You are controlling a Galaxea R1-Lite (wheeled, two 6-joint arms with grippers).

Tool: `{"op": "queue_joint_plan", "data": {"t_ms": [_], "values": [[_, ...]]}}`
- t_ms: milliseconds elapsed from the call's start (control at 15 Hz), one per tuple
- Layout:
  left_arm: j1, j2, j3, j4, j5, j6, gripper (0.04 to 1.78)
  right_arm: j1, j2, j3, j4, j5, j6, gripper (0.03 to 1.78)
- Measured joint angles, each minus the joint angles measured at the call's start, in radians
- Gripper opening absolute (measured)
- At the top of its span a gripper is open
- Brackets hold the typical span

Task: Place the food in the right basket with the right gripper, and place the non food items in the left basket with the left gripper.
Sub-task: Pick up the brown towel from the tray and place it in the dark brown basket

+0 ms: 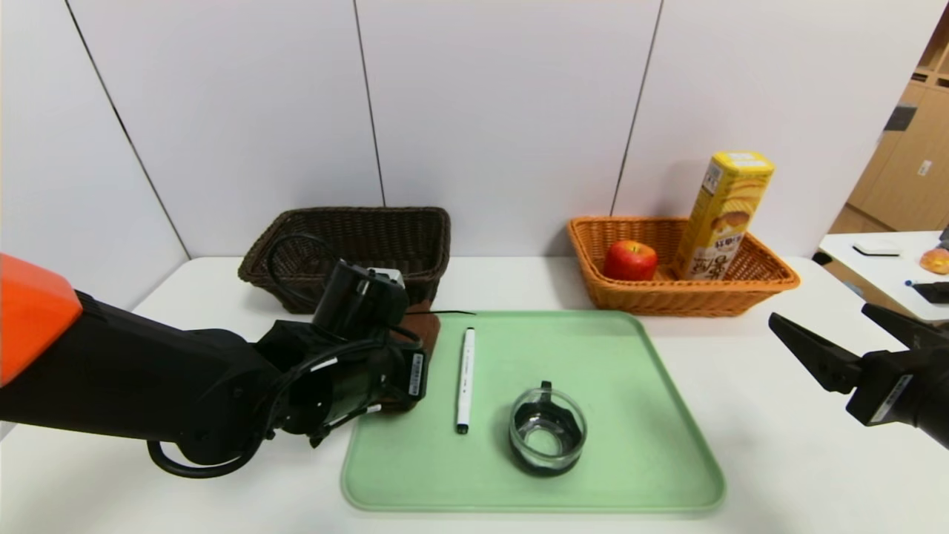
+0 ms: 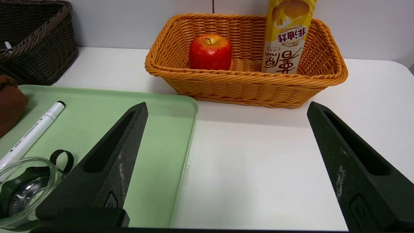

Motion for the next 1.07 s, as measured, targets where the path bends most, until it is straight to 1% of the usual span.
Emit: {"op": "queue_joint_plan", "data": {"t_ms": [267,400,533,667,733,933,1067], "values": [[-0.005,-0.014,0.032,-0.087,-0.003,0.011,0.34,-0.001,0.001,-0.001,0.001,0.0,0.0,1.69],[-0.017,-0.044,0.045,-0.114,-0.005,0.013,0.34,-0.002,0.002,-0.002,0.001,0.0,0.0,1.69],[-0.038,-0.093,0.067,-0.149,-0.008,0.051,0.34,-0.002,0.004,-0.01,0.002,0.0,0.001,1.69],[-0.049,-0.134,0.093,-0.267,-0.008,0.136,0.34,-0.003,0.009,-0.019,0.002,0.0,0.002,1.69],[-0.039,-0.145,0.101,-0.344,-0.008,0.196,0.34,-0.003,0.013,-0.022,0.003,0.0,0.003,1.69],[0.053,-0.149,0.089,-0.534,-0.011,0.351,0.34,-0.003,0.023,-0.03,0.002,0.0,0.003,1.69],[0.126,-0.127,0.038,-0.569,-0.013,0.368,0.34,-0.003,0.025,-0.032,0.002,0.0,0.003,1.69]]}}
